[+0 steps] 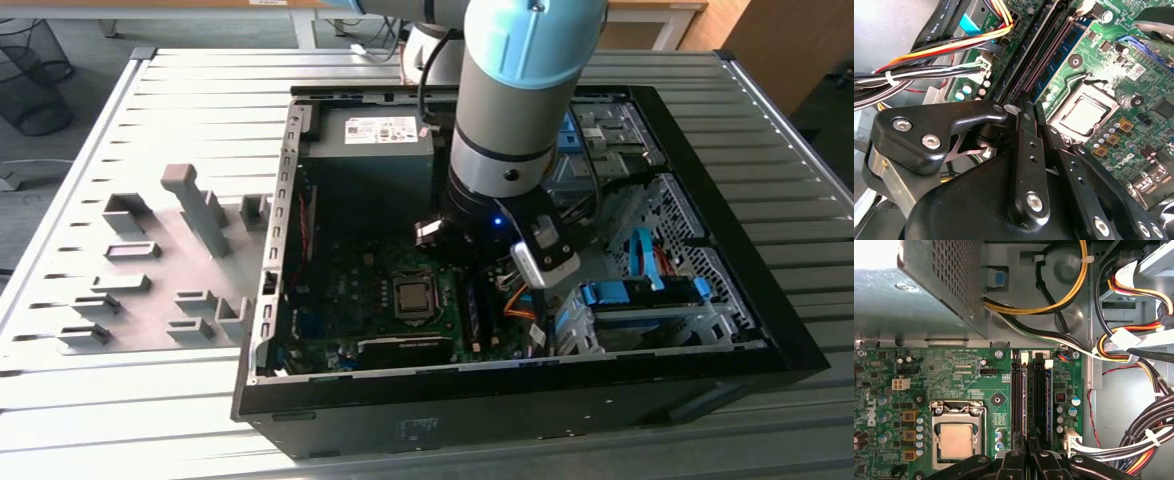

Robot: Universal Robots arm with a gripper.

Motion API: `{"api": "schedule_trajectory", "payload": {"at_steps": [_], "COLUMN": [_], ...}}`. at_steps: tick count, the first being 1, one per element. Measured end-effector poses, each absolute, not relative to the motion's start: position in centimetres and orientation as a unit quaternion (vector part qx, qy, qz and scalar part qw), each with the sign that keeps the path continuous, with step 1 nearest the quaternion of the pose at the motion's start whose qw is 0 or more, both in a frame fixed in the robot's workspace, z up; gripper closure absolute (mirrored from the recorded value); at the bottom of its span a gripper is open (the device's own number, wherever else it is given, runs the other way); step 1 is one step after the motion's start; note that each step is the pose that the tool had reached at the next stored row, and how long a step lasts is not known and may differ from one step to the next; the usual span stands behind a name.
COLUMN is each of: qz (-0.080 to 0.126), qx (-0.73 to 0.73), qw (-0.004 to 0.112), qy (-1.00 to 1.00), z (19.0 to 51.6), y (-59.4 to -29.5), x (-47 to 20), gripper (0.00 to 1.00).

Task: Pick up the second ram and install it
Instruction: 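Insert the second ram into the second slot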

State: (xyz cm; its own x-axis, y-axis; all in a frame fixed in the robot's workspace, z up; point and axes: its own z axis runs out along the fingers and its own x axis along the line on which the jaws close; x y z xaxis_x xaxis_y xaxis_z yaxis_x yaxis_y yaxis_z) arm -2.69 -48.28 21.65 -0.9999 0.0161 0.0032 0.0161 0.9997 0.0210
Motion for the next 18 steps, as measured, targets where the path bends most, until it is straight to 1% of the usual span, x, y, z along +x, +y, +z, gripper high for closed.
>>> {"api": "schedule_trajectory", "payload": {"at_steps": [18], "qz": [-0.011], "qx": [-0.008], "qw": [0.002], "qy": [-1.000], "z": [21.14], "y": [-48.28], "x": [-2.69], "gripper": [0.86]}}
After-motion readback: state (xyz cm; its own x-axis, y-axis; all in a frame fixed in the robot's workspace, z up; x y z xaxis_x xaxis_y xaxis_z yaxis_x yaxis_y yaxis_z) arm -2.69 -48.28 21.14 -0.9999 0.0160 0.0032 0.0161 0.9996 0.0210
